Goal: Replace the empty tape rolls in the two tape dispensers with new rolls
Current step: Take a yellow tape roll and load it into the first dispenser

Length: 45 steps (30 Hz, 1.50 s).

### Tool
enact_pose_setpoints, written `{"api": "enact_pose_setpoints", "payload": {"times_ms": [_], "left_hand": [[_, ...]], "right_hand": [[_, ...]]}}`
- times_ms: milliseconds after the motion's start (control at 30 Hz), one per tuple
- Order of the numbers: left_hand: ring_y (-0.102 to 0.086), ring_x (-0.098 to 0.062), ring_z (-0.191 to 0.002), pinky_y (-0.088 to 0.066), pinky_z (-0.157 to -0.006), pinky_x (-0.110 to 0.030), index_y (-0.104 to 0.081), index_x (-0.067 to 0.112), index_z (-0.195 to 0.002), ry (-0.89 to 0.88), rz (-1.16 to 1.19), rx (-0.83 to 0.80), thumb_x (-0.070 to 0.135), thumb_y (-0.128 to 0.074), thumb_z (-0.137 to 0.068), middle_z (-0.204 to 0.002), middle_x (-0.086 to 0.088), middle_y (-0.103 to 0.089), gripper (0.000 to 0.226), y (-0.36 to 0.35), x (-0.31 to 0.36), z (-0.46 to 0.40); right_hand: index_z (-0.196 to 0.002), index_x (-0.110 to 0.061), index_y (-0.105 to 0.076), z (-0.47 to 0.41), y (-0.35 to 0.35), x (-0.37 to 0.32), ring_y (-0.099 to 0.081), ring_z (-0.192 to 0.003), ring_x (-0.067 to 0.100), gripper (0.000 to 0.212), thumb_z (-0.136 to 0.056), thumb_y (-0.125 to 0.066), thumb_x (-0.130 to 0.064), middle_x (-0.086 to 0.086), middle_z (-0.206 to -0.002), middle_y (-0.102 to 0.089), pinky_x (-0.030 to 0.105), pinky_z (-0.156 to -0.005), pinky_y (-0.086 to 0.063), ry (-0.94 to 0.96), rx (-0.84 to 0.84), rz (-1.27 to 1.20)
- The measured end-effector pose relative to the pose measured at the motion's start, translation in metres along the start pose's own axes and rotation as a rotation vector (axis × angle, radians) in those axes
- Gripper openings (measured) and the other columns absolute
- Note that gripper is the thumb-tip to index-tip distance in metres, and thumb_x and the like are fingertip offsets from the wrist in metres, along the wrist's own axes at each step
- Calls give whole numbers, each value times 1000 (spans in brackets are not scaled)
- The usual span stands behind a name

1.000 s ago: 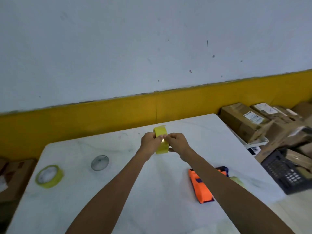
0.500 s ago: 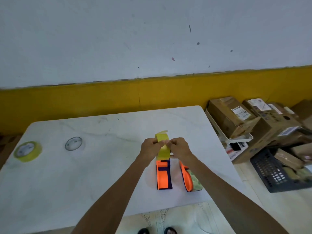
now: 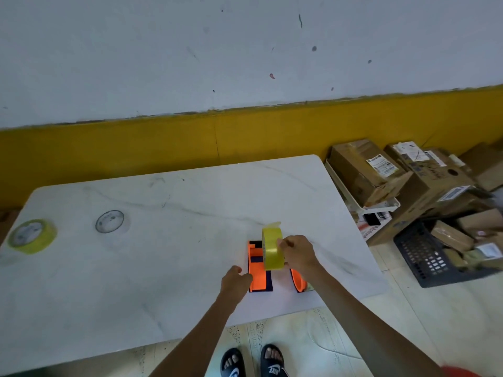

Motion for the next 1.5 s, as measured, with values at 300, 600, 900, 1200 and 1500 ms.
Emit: {"api": "enact_pose_setpoints", "payload": {"times_ms": [300, 600, 900, 1200, 1500], "left_hand": [[-59, -21, -81, -56, -74, -35, -60, 10, -119, -13, 150, -8, 11, -48, -82, -102, -10, -65, 39, -6, 11, -7], [-62, -29, -80, -59, -74, -39, -58, 6, -84, 41, 347, -57, 6, -42, -80, -90, -16, -63, 16, -2, 33, -11], [-53, -23, -76, -45, -68, -36, -57, 11, -81, 20, 226, -56, 27, -48, -68, -84, -11, -55, 23, -19, 11, -28], [-60, -20, -80, -52, -65, -30, -64, 8, -103, -119, 10, 14, 33, -50, -92, -93, -7, -64, 30, -6, 24, -16], [-47, -17, -60, -36, -57, -29, -43, 14, -66, -242, -135, 69, 44, -44, -95, -60, 0, -47, 42, -4, 20, -26]], "right_hand": [[-69, -7, -58, 10, -10, 26, -69, -78, 37, 29, -91, -56, -26, 12, -69, -56, 54, -78, -58, -115, -40, 103], [-61, -12, -49, 13, -26, 35, -46, -59, 21, 35, -94, -54, -23, 7, -61, -46, 26, -55, -36, -165, -30, 37], [-52, -13, -48, 9, -56, 41, -68, -88, 43, 41, -91, -54, -23, 28, -72, -62, 55, -81, -56, -154, -96, 46], [-66, -14, -51, -15, -40, 5, -57, -73, 26, 28, -91, -46, -25, 4, -72, -56, 31, -65, -43, -42, -68, 146], [-126, -13, -60, -67, -86, -26, -55, -118, 28, 38, -91, -59, -27, 10, -128, -61, 39, -98, -47, 240, -435, 646]]}}
Point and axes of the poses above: each hand's wrist, its own z-axis away from the middle knuckle, its own y-axis out of the back of the hand, x = y × z, the point moved 10 cm from there along -z, towards the middle knuckle
